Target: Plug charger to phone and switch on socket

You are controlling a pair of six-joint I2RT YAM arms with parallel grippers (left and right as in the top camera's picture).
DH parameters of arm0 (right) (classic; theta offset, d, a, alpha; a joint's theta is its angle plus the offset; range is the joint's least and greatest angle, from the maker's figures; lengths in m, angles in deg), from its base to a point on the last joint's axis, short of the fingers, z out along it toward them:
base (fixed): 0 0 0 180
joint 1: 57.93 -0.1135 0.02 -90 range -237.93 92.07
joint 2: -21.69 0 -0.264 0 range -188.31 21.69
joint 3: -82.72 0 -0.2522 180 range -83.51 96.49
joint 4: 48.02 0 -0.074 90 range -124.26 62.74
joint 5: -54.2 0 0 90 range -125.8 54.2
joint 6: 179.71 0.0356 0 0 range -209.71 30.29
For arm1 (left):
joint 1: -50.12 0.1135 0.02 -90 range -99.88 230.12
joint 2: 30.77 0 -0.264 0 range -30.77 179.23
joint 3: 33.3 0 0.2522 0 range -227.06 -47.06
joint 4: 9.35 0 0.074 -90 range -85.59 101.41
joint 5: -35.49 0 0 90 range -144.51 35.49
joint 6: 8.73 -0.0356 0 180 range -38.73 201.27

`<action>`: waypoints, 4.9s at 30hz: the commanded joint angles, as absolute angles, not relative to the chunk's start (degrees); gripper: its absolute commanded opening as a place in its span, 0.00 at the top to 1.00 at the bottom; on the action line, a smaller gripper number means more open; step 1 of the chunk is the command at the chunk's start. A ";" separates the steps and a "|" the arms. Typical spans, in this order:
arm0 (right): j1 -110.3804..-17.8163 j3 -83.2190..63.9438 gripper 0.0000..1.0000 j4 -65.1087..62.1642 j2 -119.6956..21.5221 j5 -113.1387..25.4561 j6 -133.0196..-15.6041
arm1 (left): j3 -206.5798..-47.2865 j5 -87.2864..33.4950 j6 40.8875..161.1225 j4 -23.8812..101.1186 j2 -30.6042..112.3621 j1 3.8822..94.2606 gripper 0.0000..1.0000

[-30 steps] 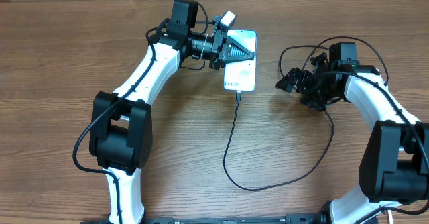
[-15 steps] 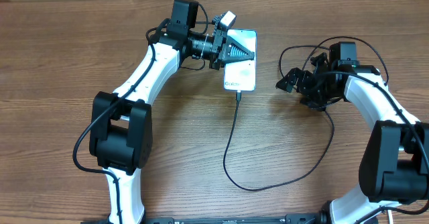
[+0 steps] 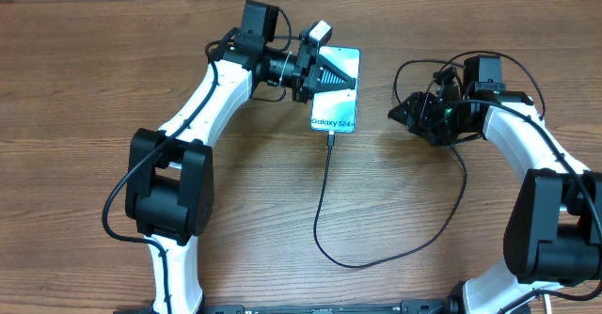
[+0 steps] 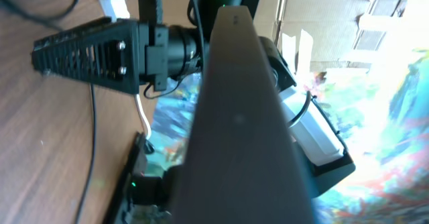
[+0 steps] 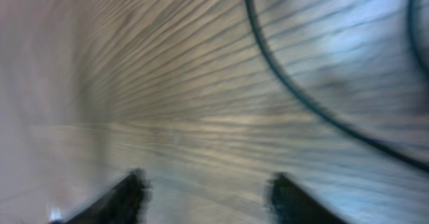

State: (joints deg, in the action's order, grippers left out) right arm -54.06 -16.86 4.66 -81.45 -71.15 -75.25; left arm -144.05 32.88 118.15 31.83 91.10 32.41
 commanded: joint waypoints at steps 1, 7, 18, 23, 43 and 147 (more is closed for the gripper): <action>-53.88 -14.70 0.56 6.30 -78.50 -75.79 -76.76 | -144.16 36.14 114.55 35.07 89.78 32.10 0.96; -53.88 -13.56 0.50 12.24 -68.18 -73.99 -77.90 | -144.18 36.12 103.73 45.30 89.30 32.27 0.96; -54.49 -14.59 0.20 25.07 -62.06 -86.08 -93.33 | -144.33 35.99 109.08 39.33 89.30 35.16 0.96; -56.85 -15.24 0.21 24.83 -63.20 -96.33 -94.75 | -144.33 33.43 115.20 33.82 89.30 35.62 0.96; -69.51 -15.31 0.28 14.06 -64.62 -100.18 -89.50 | -144.33 33.63 128.91 21.89 89.30 34.70 0.96; -72.79 -15.31 0.96 -14.07 -72.53 -97.97 -58.25 | -144.33 36.18 120.38 25.03 89.32 31.82 0.96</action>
